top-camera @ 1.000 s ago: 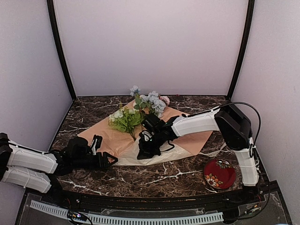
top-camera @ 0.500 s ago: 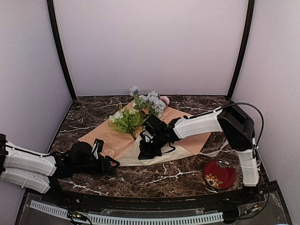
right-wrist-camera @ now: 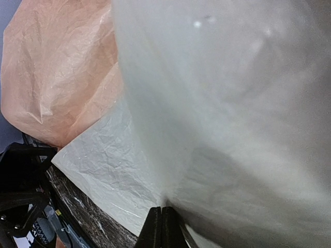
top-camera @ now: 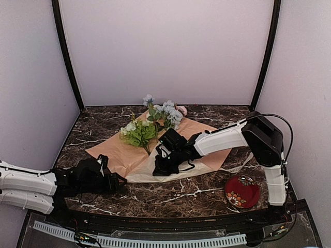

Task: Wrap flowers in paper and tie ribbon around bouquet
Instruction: Pick up the one-fourth-folded wrapping paper from the center of the board.

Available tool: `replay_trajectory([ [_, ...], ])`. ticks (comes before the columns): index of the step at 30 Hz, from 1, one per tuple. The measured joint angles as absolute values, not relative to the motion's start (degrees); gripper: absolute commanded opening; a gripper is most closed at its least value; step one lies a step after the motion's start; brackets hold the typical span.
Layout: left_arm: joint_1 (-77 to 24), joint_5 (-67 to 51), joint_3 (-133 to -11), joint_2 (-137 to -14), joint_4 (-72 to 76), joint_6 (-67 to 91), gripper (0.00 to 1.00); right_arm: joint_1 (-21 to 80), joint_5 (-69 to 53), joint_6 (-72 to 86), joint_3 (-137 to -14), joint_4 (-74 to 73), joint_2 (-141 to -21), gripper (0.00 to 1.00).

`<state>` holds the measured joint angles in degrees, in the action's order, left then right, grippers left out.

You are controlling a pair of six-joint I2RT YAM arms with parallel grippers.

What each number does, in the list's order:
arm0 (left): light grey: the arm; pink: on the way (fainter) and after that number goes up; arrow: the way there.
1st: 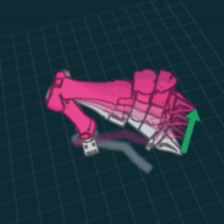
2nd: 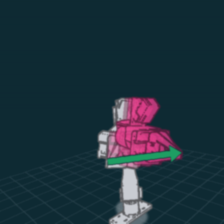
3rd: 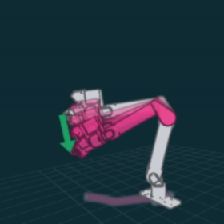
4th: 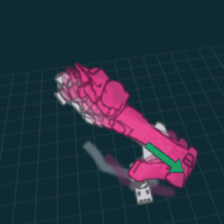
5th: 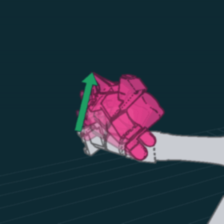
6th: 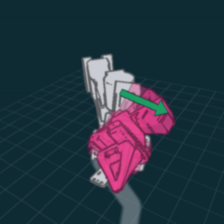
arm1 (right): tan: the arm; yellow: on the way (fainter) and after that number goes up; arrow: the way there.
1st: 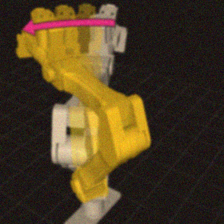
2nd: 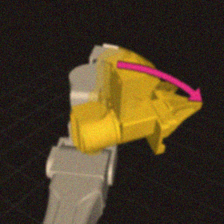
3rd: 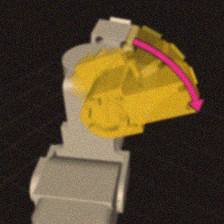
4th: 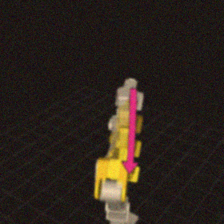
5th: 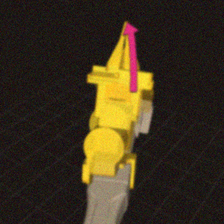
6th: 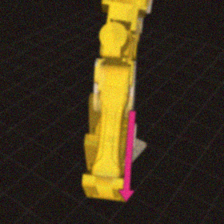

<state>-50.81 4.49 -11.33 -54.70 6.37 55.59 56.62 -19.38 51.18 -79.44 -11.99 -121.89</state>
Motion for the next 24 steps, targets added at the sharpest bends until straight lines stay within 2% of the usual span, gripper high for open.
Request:
replay_trajectory([
  [4, -51.59, 2.85, -12.73, -61.04, 11.18, 57.28, 0.76, 56.64, -19.29, 52.31, -78.48, -10.72, -121.56, 0.00],
  [11, -56.53, 7.25, -14.72, -61.52, 7.77, 64.36, 0.77, 56.73, -19.27, 54.17, -76.90, -9.02, -120.86, 0.00],
  [22, -59.90, 22.33, -17.45, -63.02, 1.15, 84.66, 0.83, 57.74, -17.72, 50.98, -79.02, -13.61, -120.84, 0.00],
  [24, -60.71, 25.21, -16.08, -63.46, 4.45, 85.41, 0.83, 57.74, -17.74, 50.81, -78.94, -13.47, -120.84, 0.00],
])
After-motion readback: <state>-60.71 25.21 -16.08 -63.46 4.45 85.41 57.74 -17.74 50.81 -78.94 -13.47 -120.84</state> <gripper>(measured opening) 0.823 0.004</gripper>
